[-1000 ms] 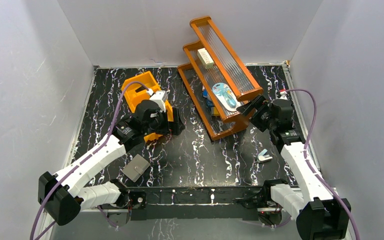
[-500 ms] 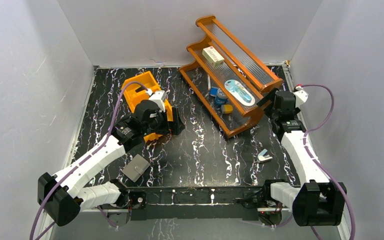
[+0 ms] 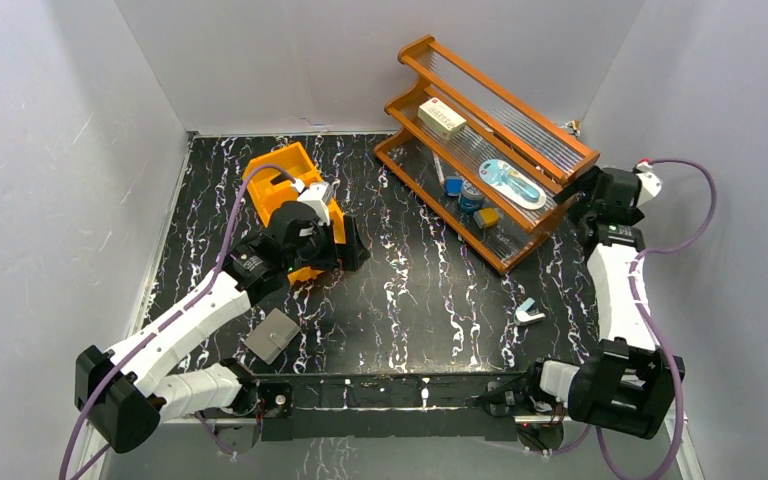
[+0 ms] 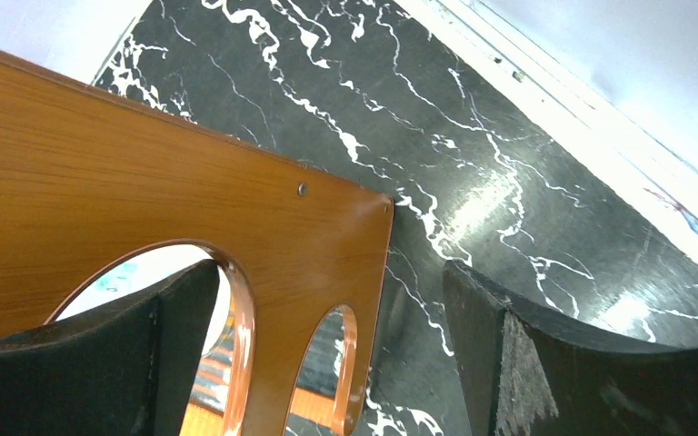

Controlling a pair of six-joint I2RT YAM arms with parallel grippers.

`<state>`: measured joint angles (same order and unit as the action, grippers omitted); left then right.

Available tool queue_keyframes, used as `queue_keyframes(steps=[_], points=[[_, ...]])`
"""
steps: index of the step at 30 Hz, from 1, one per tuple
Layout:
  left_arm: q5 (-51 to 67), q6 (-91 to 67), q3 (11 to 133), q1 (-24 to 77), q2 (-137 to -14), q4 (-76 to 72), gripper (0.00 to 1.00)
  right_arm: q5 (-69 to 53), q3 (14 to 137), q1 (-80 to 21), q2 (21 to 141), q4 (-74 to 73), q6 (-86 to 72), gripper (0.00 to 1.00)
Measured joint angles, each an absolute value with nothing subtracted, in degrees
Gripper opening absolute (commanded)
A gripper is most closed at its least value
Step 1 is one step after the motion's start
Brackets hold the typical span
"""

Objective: Take the credit cards out of the card holder

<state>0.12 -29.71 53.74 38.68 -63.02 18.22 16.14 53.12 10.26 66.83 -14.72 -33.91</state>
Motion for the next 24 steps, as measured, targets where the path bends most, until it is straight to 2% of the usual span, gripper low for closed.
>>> queue_keyframes(steps=[5,12,16,19,24], points=[[-0.1,-29.87,52.93,38.68,-62.59,18.22,0.98,6.9,56.95,14.5,65.54,-20.25,-33.93,0.98],[-2.0,-29.65,52.95,38.68,-62.37,18.26,0.98,-9.13,52.27,14.39,52.8,-24.73,-37.08,0.89],[-5.1,-29.61,52.93,38.68,-62.11,18.59,0.98,-16.53,49.17,12.88,50.11,-26.0,-38.06,0.87],[-7.4,-29.56,52.93,38.65,-61.69,19.09,0.98,-16.6,47.94,5.08,51.57,-27.14,-38.96,0.87],[-10.31,-29.61,52.93,38.06,-61.41,20.47,0.98,-8.45,48.01,-16.1,59.9,-26.48,-40.73,0.86]])
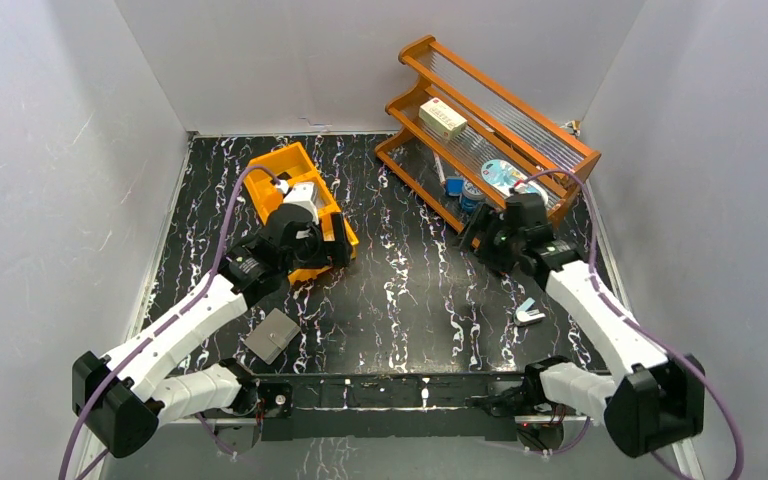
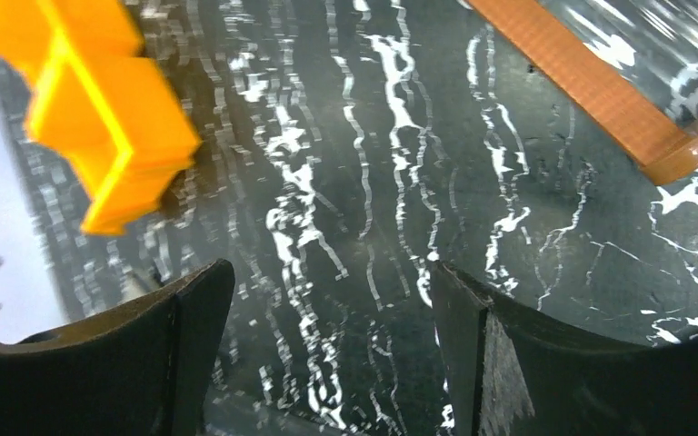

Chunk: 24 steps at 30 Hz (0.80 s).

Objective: Take the credit cards out of the card holder

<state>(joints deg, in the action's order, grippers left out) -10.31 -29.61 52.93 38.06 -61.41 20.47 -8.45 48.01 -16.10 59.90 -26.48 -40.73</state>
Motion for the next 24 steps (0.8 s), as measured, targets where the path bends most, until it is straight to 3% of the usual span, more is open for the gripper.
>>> queue_keyframes(steps=[4,12,17,24], points=[[-12.75,-29.65,52.93,35.33,-61.41,23.14,0.98,5.21,48.42,-22.46,66.43,-25.12,-41.82,0.85],[-14.15,-30.17,52.69,23.94,-61.41,25.43,0.98,30.33,57.78,-23.77,80.16,-20.08,-35.33,0.9],[-12.84,-30.87,51.07,20.16,-62.48,25.12,0.98,38.68,58.52,-22.41,82.7,-18.76,-31.22,0.92],[-9.21,-30.92,47.11,17.58,-66.11,22.13,0.98,40.4,58.52,-12.84,82.98,-16.93,-27.9,0.92]])
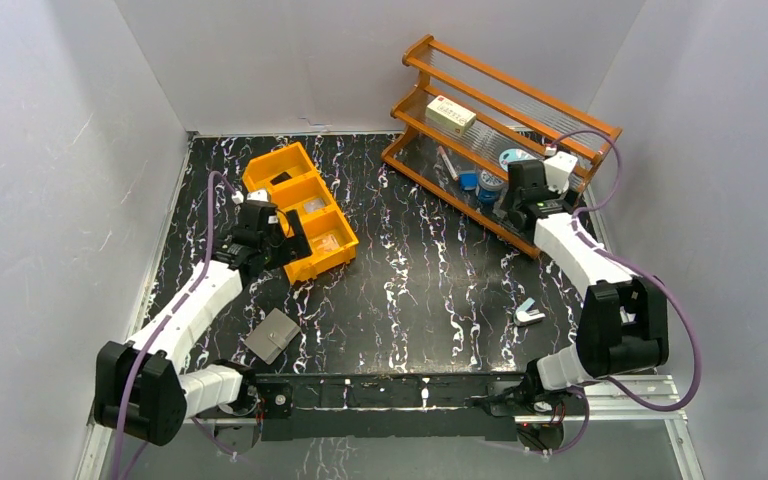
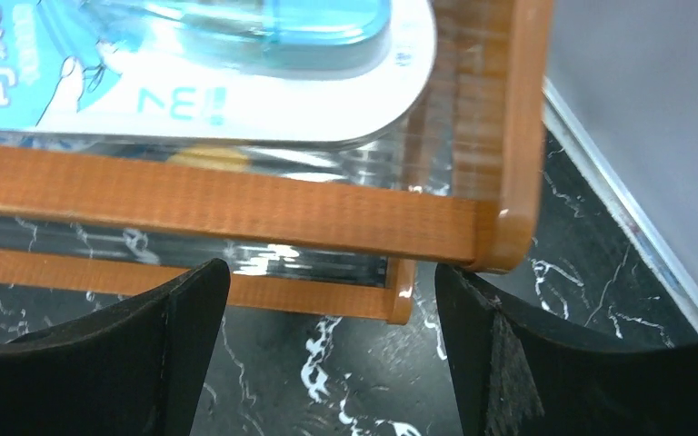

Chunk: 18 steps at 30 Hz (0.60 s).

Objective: Take the credit cards out of the card holder

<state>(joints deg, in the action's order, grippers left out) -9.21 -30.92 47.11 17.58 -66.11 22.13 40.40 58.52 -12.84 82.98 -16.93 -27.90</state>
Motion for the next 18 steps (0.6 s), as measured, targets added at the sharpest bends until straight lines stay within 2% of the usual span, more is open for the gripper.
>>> queue_keyframes(steps=[4,9,18], points=[[-6.57,-30.76,45.63,17.34,-67.68,19.79,0.98,37.5,60.73,-9.1,83.05,-18.59,-26.94,0.92],[-0.97,-29.08,45.34,17.34,-70.72,15.94,0.98,23.59,61.49,-8.27,80.42,-19.94,-27.38,0.91],[19.05,-24.49,45.74,17.39,-80.44,9.08,0.98,1.43,54.33,-9.8,68.07,-21.41,-31.18,0.92]])
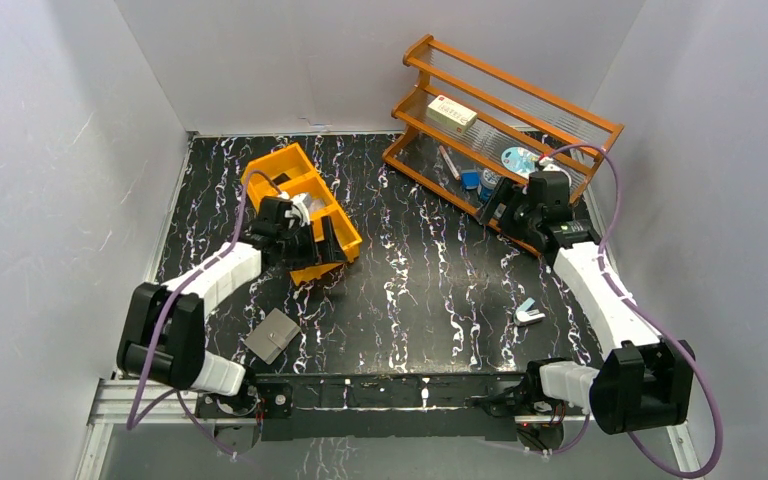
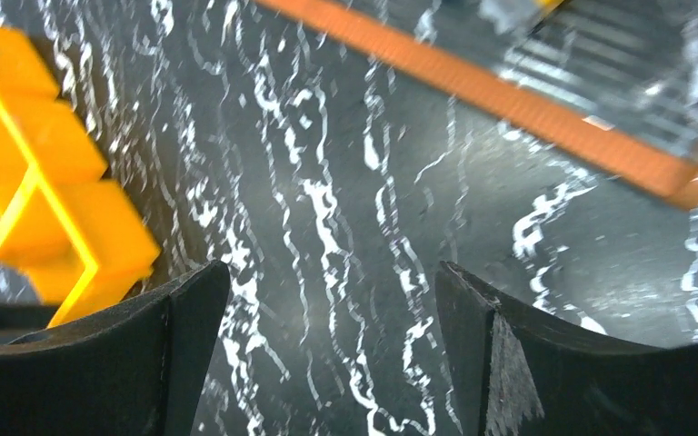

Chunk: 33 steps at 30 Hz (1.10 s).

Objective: Take the credit cards out of the card holder

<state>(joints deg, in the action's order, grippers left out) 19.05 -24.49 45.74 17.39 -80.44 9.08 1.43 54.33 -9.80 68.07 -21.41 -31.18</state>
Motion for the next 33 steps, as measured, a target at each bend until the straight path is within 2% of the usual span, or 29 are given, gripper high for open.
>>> queue_keyframes(steps=[4,9,21,28,33], points=[[24.93,-26.13,47.4,19.53,-84.58,6.11,0.98,-4.91,52.47,-10.87,67.68,-22.28,-33.19,0.92],[27.51,-29.1,51.92,26.85,-89.71,2.31,0.98,-9.54,47.72,-11.7,66.65,-22.0,-37.69,0.93],[29.89,-34.76,71.77,38.15,-109.45,-4.69,0.98,-6.26,41.32,-11.77,65.69,-21.54,-45.82,0.94],[23.86,-32.21,72.34,39.16,-105.71,2.0,0.98,-8.64,42.17,-11.94,67.59,-20.12,-44.53,0.93],[15.68,-30.0,68.49,37.8,-93.06,7.07,0.98,-10.44,47.24,-15.44,74.63,-19.09,-42.44,0.93]])
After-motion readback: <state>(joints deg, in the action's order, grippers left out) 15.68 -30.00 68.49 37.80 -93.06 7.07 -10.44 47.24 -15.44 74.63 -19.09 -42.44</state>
